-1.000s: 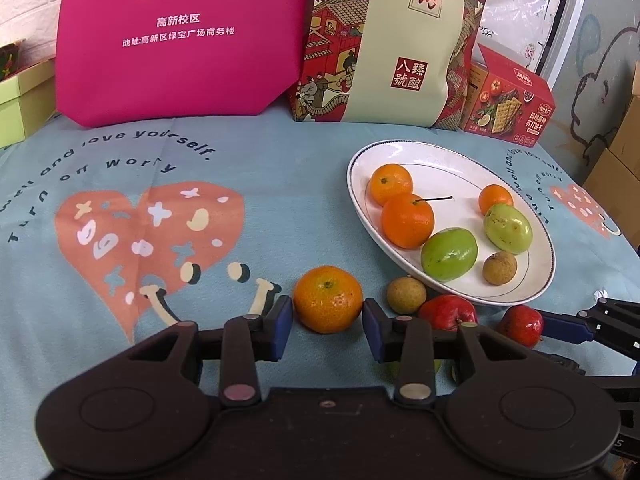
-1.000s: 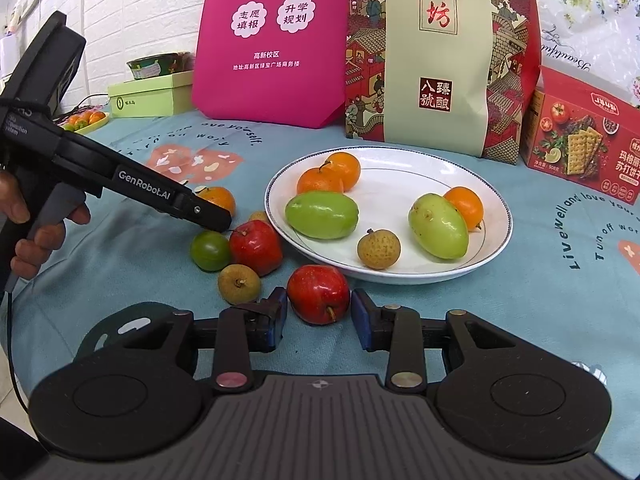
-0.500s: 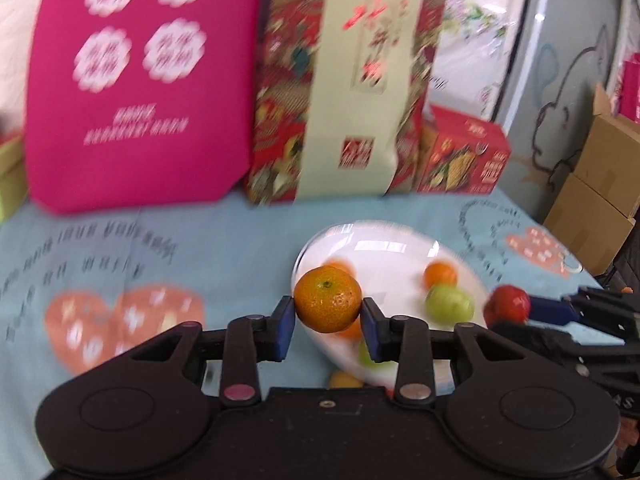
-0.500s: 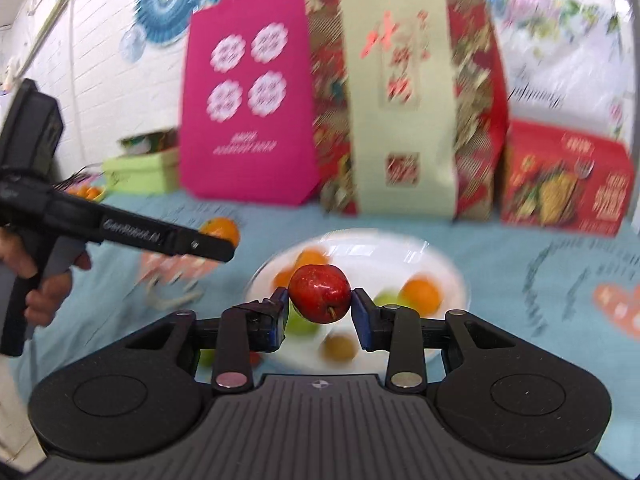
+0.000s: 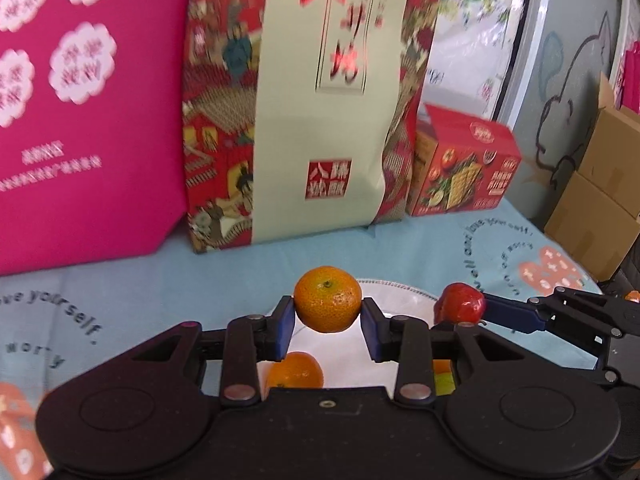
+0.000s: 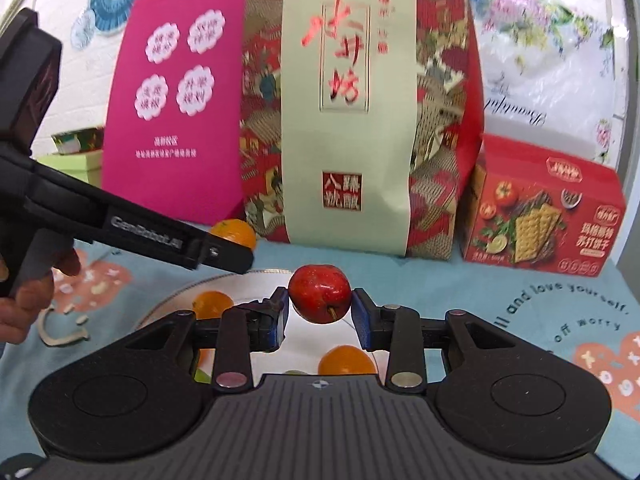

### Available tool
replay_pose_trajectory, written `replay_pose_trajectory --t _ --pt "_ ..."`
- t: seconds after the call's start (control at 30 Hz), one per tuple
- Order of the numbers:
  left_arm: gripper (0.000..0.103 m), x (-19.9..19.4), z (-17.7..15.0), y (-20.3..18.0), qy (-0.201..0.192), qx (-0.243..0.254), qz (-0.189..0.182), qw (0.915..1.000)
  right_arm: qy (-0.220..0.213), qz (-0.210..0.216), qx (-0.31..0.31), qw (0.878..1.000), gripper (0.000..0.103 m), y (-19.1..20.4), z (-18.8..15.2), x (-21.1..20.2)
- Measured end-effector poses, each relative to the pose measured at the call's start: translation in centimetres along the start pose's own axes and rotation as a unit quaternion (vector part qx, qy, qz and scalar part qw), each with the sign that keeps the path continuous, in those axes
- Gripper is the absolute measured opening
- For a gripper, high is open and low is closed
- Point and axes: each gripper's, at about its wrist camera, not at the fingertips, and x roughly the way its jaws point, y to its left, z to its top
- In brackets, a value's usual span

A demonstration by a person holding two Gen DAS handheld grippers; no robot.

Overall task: Organize fruits
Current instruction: 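Lift the orange and red apple and carry them over the plate, then open both tools to drop the orange and apple, then withdraw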

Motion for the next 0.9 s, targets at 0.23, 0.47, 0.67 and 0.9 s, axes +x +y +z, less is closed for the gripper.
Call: replay_pose_trajectory --t 0.23,0.47,0.67,0.9 --pt "0.103 2.8 -0.2 0.2 0.031 0.011 -0.01 0.9994 0.031 0.003 -0.009 0.999 0.059 -0.3 -0.9 2.8" --pt "0.103 4.3 -0.7 0.6 0.049 0.016 -0.012 0.9986 0.047 0.007 -0.022 0.999 0.059 -0.2 -1.4 4.0" --pt "0.103 4.8 -0.8 0.3 0.049 0.035 -0.007 0.9982 0.052 0.004 -0.043 0.998 0.059 0.0 -1.3 4.7" --pt "0.103 4.2 -0.8 0.1 0.046 0.037 -0.008 0.9982 0.054 -0.005 -0.063 0.997 0.067 0.2 -1.2 4.4"
